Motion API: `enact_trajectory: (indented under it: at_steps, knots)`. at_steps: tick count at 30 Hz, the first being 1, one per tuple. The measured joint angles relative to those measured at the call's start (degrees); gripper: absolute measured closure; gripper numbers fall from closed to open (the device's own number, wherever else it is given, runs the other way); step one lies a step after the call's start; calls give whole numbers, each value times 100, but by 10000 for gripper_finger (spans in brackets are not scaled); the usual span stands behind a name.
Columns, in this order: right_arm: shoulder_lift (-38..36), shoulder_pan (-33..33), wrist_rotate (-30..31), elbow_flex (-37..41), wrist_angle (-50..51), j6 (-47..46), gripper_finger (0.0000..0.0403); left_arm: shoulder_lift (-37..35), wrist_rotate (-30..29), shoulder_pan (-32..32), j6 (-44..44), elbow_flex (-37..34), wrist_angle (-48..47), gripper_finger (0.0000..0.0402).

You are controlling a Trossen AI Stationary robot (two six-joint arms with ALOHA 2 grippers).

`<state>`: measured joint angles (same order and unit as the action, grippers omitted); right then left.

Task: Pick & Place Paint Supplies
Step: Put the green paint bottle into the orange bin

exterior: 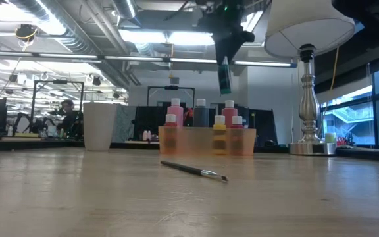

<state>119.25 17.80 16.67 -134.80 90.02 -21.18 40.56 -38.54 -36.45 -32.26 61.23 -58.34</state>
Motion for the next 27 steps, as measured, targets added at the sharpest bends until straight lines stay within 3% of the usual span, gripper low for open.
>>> enact_trajectory:
  at_steps: [10, 14, 23, 27]
  knots:
    - [-1146, 38, -60, 59, 5, -166, 284, -59, -181, 0, -348, 0, -296, 207]
    - [-1709, -82, 292, 389, 0, -396, 284, -167, -479, 7, -355, 0, -320, 207]
    - [-2773, -326, 321, 2145, -56, -1349, 284, -483, -1091, 20, -298, 0, -321, 207]
    - [-2787, -437, 316, 2866, -788, -1504, 284, -622, -1379, 20, -294, 0, -320, 207]
